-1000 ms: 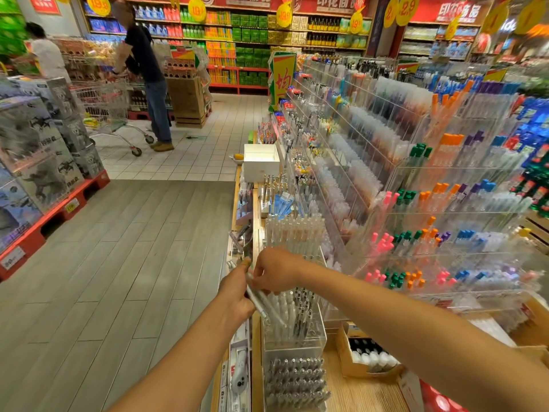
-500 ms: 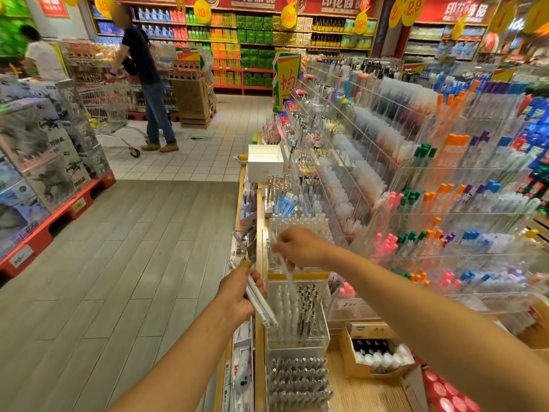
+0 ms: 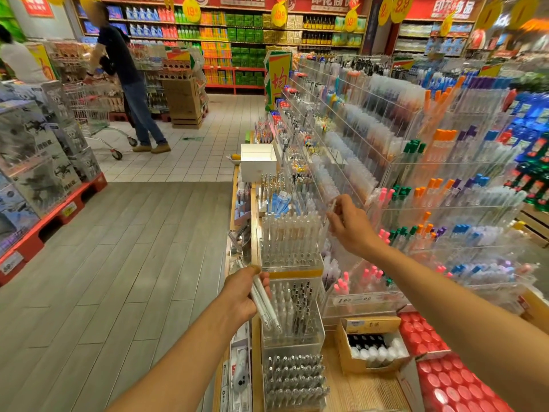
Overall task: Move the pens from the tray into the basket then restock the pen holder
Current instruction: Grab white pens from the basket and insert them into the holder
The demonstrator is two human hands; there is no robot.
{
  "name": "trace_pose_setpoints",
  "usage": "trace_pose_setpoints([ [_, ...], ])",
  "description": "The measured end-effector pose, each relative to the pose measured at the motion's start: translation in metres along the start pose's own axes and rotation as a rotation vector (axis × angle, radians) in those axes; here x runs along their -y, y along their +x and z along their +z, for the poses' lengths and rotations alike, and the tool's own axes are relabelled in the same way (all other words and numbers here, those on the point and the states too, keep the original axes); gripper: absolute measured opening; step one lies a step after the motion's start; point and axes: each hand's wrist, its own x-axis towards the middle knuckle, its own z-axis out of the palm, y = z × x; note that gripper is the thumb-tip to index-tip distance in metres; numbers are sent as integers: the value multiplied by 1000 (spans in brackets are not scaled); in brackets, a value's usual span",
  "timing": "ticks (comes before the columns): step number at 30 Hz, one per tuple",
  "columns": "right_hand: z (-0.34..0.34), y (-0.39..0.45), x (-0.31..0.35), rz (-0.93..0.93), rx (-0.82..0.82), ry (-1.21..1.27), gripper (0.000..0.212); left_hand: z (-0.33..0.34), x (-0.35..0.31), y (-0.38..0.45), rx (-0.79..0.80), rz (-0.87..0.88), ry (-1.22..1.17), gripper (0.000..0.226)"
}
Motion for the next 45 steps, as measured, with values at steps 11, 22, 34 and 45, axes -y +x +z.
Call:
trace_pose_setpoints([
  [11,10,3,-3,-109,-16,-13,20,4,3,2,14,22,60,18],
  [22,27,-5,-20,-82,24,30,27,6,4,3,52,7,20,17],
  [34,25,-2,-22,92,95,194,21,13,9,0,154,-19,85,20],
  [45,19,-23,-26,302,629,350,11,21,13,-2,230,-10,128,23],
])
